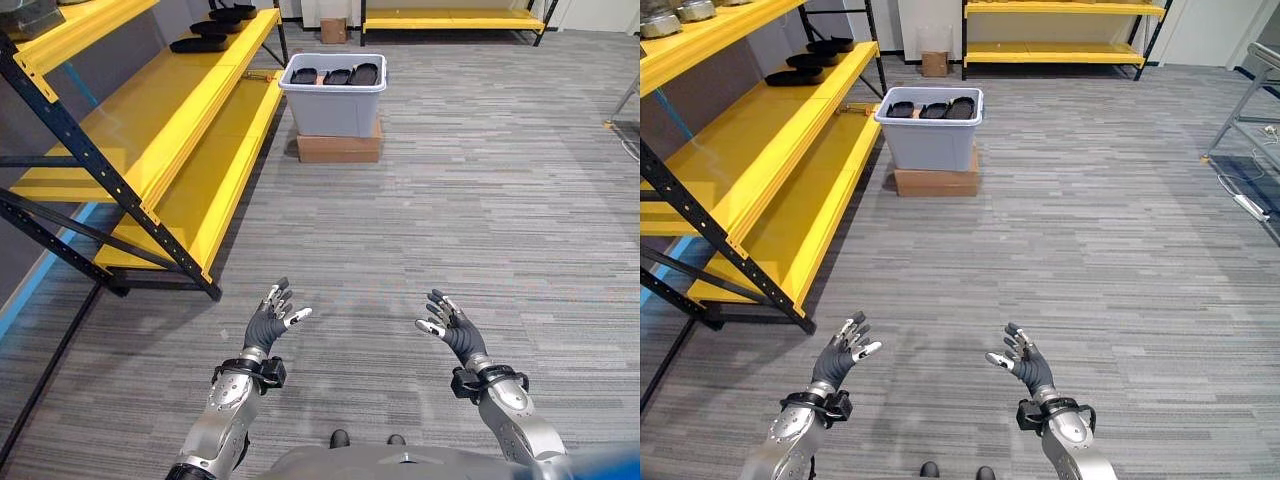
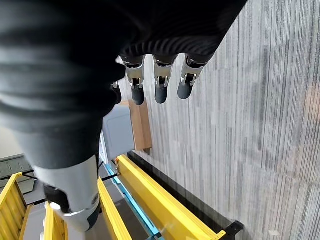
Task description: Move parts from the plastic box to the shelf.
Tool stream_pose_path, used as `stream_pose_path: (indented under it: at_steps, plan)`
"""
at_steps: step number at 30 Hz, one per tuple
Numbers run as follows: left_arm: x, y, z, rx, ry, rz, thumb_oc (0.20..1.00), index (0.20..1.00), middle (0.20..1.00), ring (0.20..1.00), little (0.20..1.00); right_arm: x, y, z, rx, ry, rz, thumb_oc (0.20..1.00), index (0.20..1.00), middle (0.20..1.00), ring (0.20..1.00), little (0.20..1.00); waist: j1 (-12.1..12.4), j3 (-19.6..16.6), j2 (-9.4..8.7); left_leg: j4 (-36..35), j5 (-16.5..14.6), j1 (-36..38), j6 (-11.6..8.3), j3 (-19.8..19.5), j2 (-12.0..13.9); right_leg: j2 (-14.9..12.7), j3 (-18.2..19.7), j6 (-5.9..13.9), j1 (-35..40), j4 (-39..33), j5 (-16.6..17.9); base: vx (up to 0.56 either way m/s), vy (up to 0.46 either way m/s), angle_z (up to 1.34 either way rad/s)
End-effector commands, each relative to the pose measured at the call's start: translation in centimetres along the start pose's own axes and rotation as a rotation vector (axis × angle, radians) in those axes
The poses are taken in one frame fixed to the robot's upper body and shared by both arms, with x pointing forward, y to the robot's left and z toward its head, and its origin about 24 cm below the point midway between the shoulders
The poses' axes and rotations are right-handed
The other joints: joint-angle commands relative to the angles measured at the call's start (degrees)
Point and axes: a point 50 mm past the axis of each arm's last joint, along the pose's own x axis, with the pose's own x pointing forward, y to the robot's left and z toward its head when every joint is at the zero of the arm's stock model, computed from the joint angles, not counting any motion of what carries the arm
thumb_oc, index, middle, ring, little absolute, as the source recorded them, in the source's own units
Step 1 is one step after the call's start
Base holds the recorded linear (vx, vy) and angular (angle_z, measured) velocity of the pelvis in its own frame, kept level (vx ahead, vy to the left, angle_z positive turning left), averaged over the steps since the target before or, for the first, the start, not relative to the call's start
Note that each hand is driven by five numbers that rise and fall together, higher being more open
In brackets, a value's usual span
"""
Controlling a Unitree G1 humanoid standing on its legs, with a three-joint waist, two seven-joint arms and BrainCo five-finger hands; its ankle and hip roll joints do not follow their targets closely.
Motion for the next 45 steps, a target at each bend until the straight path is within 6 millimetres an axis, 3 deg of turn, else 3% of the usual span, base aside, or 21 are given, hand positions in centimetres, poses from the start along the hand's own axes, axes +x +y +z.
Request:
stream_pose_path:
  at_steps: [1, 3, 9, 12, 14, 15, 19, 20, 23, 27, 29, 33, 35, 37, 39, 40, 41, 42, 43, 44, 45]
  plan:
    - [0.9, 0.7, 1.5, 0.036, -0.078, 0.000, 1.000, 1.000, 1.000, 1.000, 1.000, 0.7, 1.2, 1.9, -0.009, -0.097, 0.050, 1.000, 1.000, 1.000, 1.000, 1.000, 0.37, -0.77, -2.45, 0.29, -1.95, -0.24, -3.41, -1.78, 3.27, -4.64, 1.37, 6.55, -0.84, 0.31, 2.77, -0.02, 0.083, -0.01]
    - [1.0, 0.7, 1.9, 0.043, -0.091, -0.001, 1.000, 1.000, 1.000, 1.000, 1.000, 0.9, 1.2, 1.9, -0.009, -0.096, 0.051, 1.000, 1.000, 1.000, 1.000, 1.000, 0.50, -0.65, -2.33, 0.29, -2.10, -0.53, -2.99, -1.76, 2.79, -5.15, 1.55, 6.84, -1.30, 0.45, 3.38, -0.03, 0.116, -0.03]
    - [1.1, 1.1, 2.7, 0.039, -0.127, 0.021, 1.000, 1.000, 1.000, 1.000, 1.000, 1.4, 1.9, 2.3, -0.008, -0.109, 0.077, 1.000, 1.000, 1.000, 1.000, 1.000, 1.07, 1.13, -1.24, 0.29, -2.21, -0.46, -0.54, -3.21, 0.71, -6.55, 3.61, 8.33, -8.05, 12.09, 2.71, -0.04, 0.155, -0.14]
    - [1.1, 1.1, 3.0, 0.056, -0.140, 0.018, 1.000, 1.000, 1.000, 1.000, 1.000, 1.3, 2.1, 2.0, 0.009, -0.105, 0.077, 1.000, 1.000, 1.000, 1.000, 1.000, 0.58, 2.81, -0.91, 0.29, -2.10, 0.13, 0.58, -4.07, -0.48, -7.48, 4.79, 9.01, -14.04, 23.65, 7.62, -0.05, 0.163, 0.01]
    - [1.2, 1.2, 3.0, 0.071, -0.141, 0.010, 1.000, 1.000, 1.000, 1.000, 1.000, 1.1, 2.4, 1.9, 0.026, -0.107, 0.086, 1.000, 1.000, 1.000, 1.000, 1.000, -0.09, 4.04, -0.52, 0.29, -2.24, 0.92, 1.32, -4.78, -0.99, -7.02, 5.93, 8.15, -17.68, 30.92, 10.67, 0.00, 0.158, 0.23]
    - [1.2, 1.2, 3.1, 0.082, -0.142, 0.006, 1.000, 1.000, 1.000, 1.000, 1.000, 1.1, 2.5, 1.9, 0.027, -0.106, 0.089, 1.000, 1.000, 1.000, 1.000, 1.000, -0.24, 4.33, -0.25, 0.29, -2.43, 1.20, 1.40, -4.97, -1.00, -6.15, 5.91, 7.66, -18.88, 32.56, 9.63, 0.05, 0.122, 0.15]
    - [1.3, 1.1, 3.2, 0.094, -0.148, -0.004, 1.000, 1.000, 1.000, 1.000, 1.000, 1.1, 2.4, 1.8, 0.050, -0.107, 0.090, 1.000, 1.000, 1.000, 1.000, 1.000, -1.29, 4.47, -0.19, 0.29, -4.02, 2.79, 1.48, -5.01, -2.04, -2.30, 3.41, 6.87, -21.99, 24.27, 6.66, 0.16, 0.043, -0.08]
    - [1.4, 1.0, 3.1, 0.093, -0.148, -0.007, 1.000, 1.000, 1.000, 1.000, 1.000, 1.1, 2.3, 2.0, 0.051, -0.114, 0.085, 1.000, 1.000, 1.000, 1.000, 1.000, -1.67, 4.55, -0.66, 0.29, -4.47, 3.31, 1.42, -5.47, -2.61, -1.27, 2.85, 6.99, -22.01, 18.66, 7.45, 0.16, -0.032, -0.04]
    - [1.5, 1.0, 3.2, 0.096, -0.150, -0.006, 1.000, 1.000, 1.000, 1.000, 1.000, 1.2, 2.0, 2.1, 0.039, -0.113, 0.074, 1.000, 1.000, 1.000, 1.000, 1.000, -2.36, 4.43, -1.32, 0.29, -6.38, 5.28, 0.81, -5.77, -3.19, -1.78, -1.89, 7.94, -22.24, 6.01, 10.64, 0.28, -0.046, 0.14]
    - [1.3, 0.9, 2.9, 0.109, -0.143, -0.013, 1.000, 1.000, 1.000, 1.000, 1.000, 1.0, 2.0, 2.0, 0.025, -0.111, 0.085, 1.000, 1.000, 1.000, 1.000, 1.000, -3.06, 3.80, -1.66, 0.29, -8.20, 7.75, 0.10, -6.53, -2.50, -1.16, -2.99, 8.22, -21.76, 2.99, 12.00, 0.23, -0.062, 0.20]
    - [1.5, 0.2, 2.5, 0.093, -0.130, -0.042, 1.000, 1.000, 1.000, 1.000, 1.000, 0.6, 1.5, 1.6, 0.043, -0.096, 0.071, 1.000, 1.000, 1.000, 1.000, 1.000, -3.74, 1.79, -1.79, 0.29, -9.26, 9.32, -0.97, -7.85, -1.05, -0.59, -1.98, 6.77, -18.91, 2.25, 12.30, 0.46, -0.182, 0.23]
    - [2.0, -0.6, 2.8, 0.075, -0.145, -0.074, 1.000, 1.000, 1.000, 1.000, 1.000, 0.2, 0.6, 2.3, 0.032, -0.123, 0.051, 1.000, 1.000, 1.000, 1.000, 1.000, -5.10, 0.55, -0.15, 0.47, -7.15, 10.39, -3.09, -9.02, 2.44, 0.27, -3.30, 5.21, -19.91, 6.57, 9.59, 0.38, -0.146, 0.80]
    - [2.2, -1.0, 3.3, 0.068, -0.161, -0.094, 1.000, 1.000, 1.000, 1.000, 1.000, 0.1, -0.2, 2.6, 0.025, -0.131, 0.031, 1.000, 1.000, 1.000, 1.000, 1.000, -5.85, 0.56, 0.56, 3.84, -3.92, 9.67, -5.26, -8.94, 4.18, 0.84, -3.95, 4.00, -19.46, 8.46, 7.31, 0.36, -0.137, 0.11]
    - [2.2, -1.0, 3.2, 0.064, -0.159, -0.094, 1.000, 1.000, 1.000, 1.000, 1.000, 0.0, -0.4, 2.6, 0.024, -0.131, 0.024, 1.000, 1.000, 1.000, 1.000, 1.000, -6.01, 0.50, 0.60, 5.94, -2.80, 9.14, -5.99, -8.92, 4.62, 1.17, -3.99, 3.60, -19.06, 8.60, 6.67, 0.26, -0.111, -0.03]
    - [2.1, -0.8, 3.2, 0.054, -0.159, -0.091, 1.000, 1.000, 1.000, 1.000, 1.000, -0.1, -0.7, 2.5, 0.022, -0.124, 0.020, 1.000, 1.000, 1.000, 1.000, 1.000, -5.70, 0.65, 0.32, 12.83, 1.93, 7.28, -8.21, -8.22, 4.84, 2.04, -3.82, 2.69, -16.48, 8.07, 5.39, 0.25, -0.104, 0.04]
    - [2.1, -0.8, 3.2, 0.054, -0.159, -0.091, 1.000, 1.000, 1.000, 1.000, 1.000, -0.1, -0.7, 2.5, 0.022, -0.124, 0.020, 1.000, 1.000, 1.000, 1.000, 1.000, -5.69, 0.71, 0.31, 13.02, 1.83, 7.24, -8.22, -8.22, 4.83, 2.04, -3.81, 2.68, -16.42, 8.02, 5.42, 0.23, -0.124, -0.09]
    - [2.0, -0.7, 3.2, 0.047, -0.161, -0.090, 1.000, 1.000, 1.000, 1.000, 1.000, -0.2, -0.9, 2.6, 0.020, -0.129, 0.022, 1.000, 1.000, 1.000, 1.000, 1.000, -4.52, 1.85, -1.06, 25.05, 7.26, 1.94, -9.79, -7.83, 3.27, 1.68, -2.80, 1.63, -12.93, 6.86, 4.47, 0.22, -0.139, -0.21]
    - [1.9, -0.7, 3.2, 0.042, -0.159, -0.092, 1.000, 1.000, 1.000, 1.000, 1.000, -0.3, -1.1, 2.6, 0.015, -0.127, 0.019, 1.000, 1.000, 1.000, 1.000, 1.000, -3.78, 2.81, -2.17, 31.93, 8.45, -1.00, -10.25, -8.06, 1.64, 1.08, -2.33, 1.16, -11.48, 6.44, 4.29, 0.28, -0.169, -0.17]
    - [1.8, -0.6, 3.2, 0.046, -0.156, -0.095, 1.000, 1.000, 1.000, 1.000, 1.000, -0.4, -1.3, 2.5, 0.010, -0.121, 0.014, 1.000, 1.000, 1.000, 1.000, 1.000, -3.15, 3.50, -2.78, 35.10, 8.36, -3.45, -9.82, -7.72, 0.70, 0.75, -1.85, 0.74, -10.27, 6.12, 3.88, 0.27, -0.124, -0.29]
    - [1.7, -0.6, 3.3, 0.056, -0.156, -0.101, 1.000, 1.000, 1.000, 1.000, 1.000, -0.5, -1.6, 2.6, 0.001, -0.123, 0.002, 1.000, 1.000, 1.000, 1.000, 1.000, -2.12, 4.60, -4.41, 34.48, 5.04, -9.77, -7.26, -5.26, 0.70, -0.92, -1.12, 0.85, -7.99, 5.67, 3.37, 0.20, -0.069, -0.20]
    - [1.6, -0.6, 3.3, 0.057, -0.156, -0.101, 1.000, 1.000, 1.000, 1.000, 1.000, -0.5, -1.6, 2.6, 0.002, -0.123, 0.001, 1.000, 1.000, 1.000, 1.000, 1.000, -1.89, 4.69, -4.26, 34.83, 4.59, -9.68, -7.18, -5.05, 0.91, -0.72, -0.93, 0.89, -7.82, 5.64, 3.26, 0.28, -0.024, -0.27]
